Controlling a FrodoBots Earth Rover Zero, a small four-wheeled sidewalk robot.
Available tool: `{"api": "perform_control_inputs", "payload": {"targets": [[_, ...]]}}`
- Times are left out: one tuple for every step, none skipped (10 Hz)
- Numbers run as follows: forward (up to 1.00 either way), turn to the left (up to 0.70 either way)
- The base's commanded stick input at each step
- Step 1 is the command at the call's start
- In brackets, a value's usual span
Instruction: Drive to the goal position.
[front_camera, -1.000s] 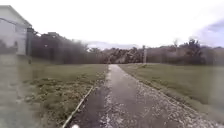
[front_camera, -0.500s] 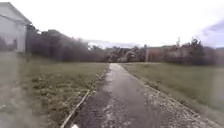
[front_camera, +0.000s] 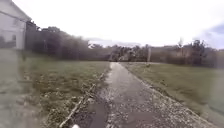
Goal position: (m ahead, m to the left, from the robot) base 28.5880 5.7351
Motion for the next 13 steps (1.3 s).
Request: {"api": "perform_control_inputs", "payload": {"targets": [[1.00,0.00],[1.00,0.00],[1.00,0.00],[1.00,0.00],[1.00,0.00],[1.00,0.00],[1.00,0.00],[1.00,0.00],[1.00,0.00],[1.00,0.00],[1.00,0.00],[1.00,0.00],[1.00,0.00]]}}
